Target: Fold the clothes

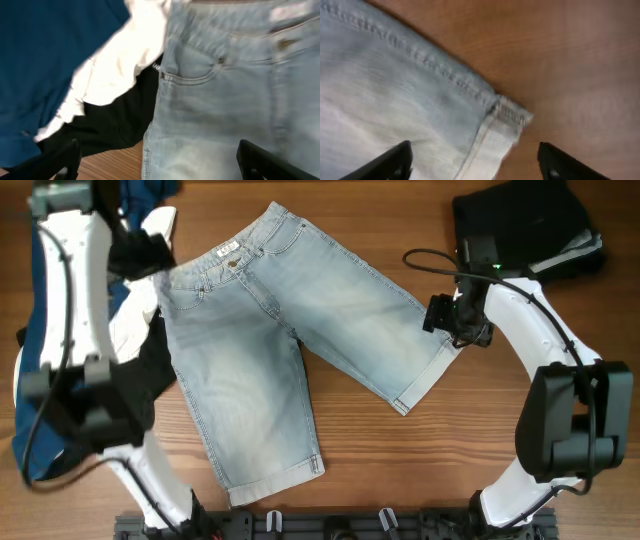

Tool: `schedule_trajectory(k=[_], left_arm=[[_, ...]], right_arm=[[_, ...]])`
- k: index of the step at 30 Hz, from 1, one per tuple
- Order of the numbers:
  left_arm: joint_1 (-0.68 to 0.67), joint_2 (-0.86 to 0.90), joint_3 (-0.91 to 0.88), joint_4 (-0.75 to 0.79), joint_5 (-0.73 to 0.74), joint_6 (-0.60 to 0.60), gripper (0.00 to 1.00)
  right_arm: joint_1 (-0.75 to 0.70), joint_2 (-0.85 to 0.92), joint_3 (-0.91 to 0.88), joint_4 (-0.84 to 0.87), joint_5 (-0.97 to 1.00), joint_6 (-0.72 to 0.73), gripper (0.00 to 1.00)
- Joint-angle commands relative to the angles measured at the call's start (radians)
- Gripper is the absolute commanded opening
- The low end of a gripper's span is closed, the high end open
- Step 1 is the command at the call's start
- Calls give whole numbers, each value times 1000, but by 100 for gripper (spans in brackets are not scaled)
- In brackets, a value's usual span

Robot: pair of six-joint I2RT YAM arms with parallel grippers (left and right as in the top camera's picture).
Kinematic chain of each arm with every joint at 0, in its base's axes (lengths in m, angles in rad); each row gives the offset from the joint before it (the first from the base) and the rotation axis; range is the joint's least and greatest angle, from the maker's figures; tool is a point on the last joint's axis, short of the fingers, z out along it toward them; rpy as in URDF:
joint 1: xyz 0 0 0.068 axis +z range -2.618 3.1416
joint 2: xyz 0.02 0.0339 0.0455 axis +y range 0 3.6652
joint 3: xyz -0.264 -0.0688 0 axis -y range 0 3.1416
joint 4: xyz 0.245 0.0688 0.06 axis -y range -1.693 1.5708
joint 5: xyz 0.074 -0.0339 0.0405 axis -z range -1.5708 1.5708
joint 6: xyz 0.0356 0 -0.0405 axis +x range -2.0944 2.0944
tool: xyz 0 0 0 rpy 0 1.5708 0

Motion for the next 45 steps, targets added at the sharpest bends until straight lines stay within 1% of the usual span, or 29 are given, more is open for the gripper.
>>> schedule_trajectory(k=[1,5,7,8,9,11,13,15,18,20,21,23,26,28,31,34,35,36,37,38,40,41,44,45], left_arm=[[-1,-100,3,30,23,1,100],[-2,-140,3,29,47,1,100],[-13,-163,3,27,50,1,100],[-16,-169,3,28,50,1,100],[-21,-173,3,31,50,1,100],[-24,-173,3,36,50,1,100],[-24,-173,3,39,50,1,100],[-24,-173,3,42,50,1,100],[-24,-173,3,60,50,0,100],[-26,-171,3,91,58,0,100],[-32,-167,3,109,58,0,100],[-47,-158,3,141,57,1,100],[-64,-138,3,185,57,1,100],[-69,-118,3,212,57,1,100],[-69,-68,3,251,57,1,100],[-69,-13,3,267,58,2,100],[-69,10,3,274,57,7,100],[-69,35,3,280,59,30,100],[-69,56,3,285,59,49,100],[-69,76,3,285,74,85,100],[-68,132,3,265,132,190,100],[-68,156,3,254,152,222,100],[-68,245,3,217,243,327,100],[-68,264,3,209,254,344,100]], right_arm=[[5,32,-51,50,22,-66,78],[7,77,-60,105,1,-93,70],[8,127,-60,129,-16,-93,66],[8,148,-60,132,-15,-93,62],[8,165,-60,137,-15,-93,51],[8,202,-60,174,-16,-80,4],[8,217,-60,246,-15,-73,4],[8,220,-57,363,-13,-74,4],[7,221,-21,628,26,-92,4],[5,230,44,725,69,-94,4],[-2,252,107,739,72,-103,3],[-16,318,252,687,76,-119,4],[-48,416,482,536,72,-146,4],[-75,447,616,452,54,-171,4],[-109,449,743,394,26,-184,4],[-116,449,760,333,22,-191,4],[-116,451,760,299,21,-195,7],[-116,451,760,261,21,-195,43],[-116,447,762,227,16,-195,87],[-116,435,777,153,-17,-191,100],[-116,393,804,-17,-114,-167,100],[-115,370,804,-71,-162,-167,100],[-111,316,804,-195,-260,-167,100],[-110,309,804,-218,-280,-166,100]])
